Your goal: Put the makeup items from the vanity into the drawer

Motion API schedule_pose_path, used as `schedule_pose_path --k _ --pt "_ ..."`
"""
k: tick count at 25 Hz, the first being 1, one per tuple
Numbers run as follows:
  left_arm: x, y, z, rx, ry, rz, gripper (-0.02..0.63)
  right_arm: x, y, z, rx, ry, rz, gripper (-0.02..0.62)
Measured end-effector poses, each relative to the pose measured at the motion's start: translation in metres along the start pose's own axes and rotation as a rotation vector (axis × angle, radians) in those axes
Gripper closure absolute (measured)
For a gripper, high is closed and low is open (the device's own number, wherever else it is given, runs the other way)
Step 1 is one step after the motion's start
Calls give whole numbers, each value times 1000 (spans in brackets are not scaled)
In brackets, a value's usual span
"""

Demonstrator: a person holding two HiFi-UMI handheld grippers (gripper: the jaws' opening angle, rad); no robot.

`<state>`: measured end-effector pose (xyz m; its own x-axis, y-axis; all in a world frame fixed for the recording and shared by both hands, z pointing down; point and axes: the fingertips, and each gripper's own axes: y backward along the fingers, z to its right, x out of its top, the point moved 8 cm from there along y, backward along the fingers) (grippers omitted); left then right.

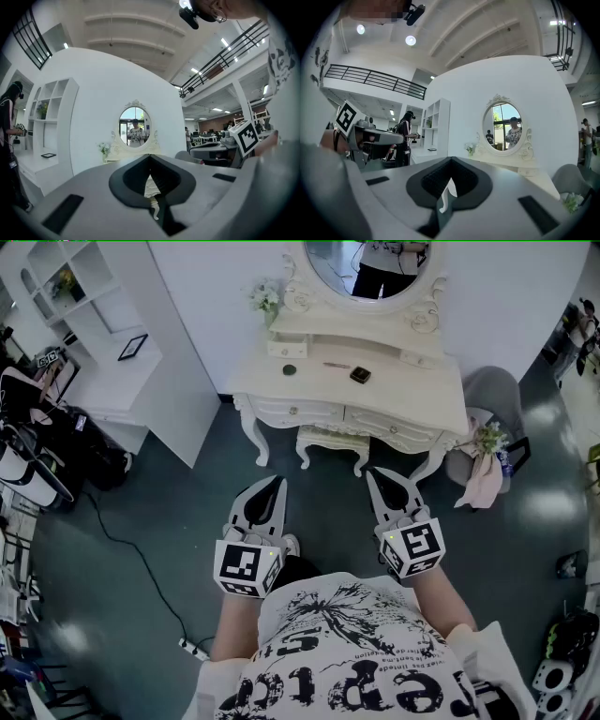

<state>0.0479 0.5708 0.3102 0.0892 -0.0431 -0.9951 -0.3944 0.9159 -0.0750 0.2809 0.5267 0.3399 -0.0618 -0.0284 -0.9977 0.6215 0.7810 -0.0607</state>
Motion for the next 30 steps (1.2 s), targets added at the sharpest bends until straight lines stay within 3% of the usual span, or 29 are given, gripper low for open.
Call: schedule_pose_path --k 20,30 --pt "-25 -25 -25 14 55 -54 586 -33 -40 12 -6 -94 -108 578" --pt "-22 -82 -141 34 118 -51 586 -23 -169 22 -16 -88 -164 578"
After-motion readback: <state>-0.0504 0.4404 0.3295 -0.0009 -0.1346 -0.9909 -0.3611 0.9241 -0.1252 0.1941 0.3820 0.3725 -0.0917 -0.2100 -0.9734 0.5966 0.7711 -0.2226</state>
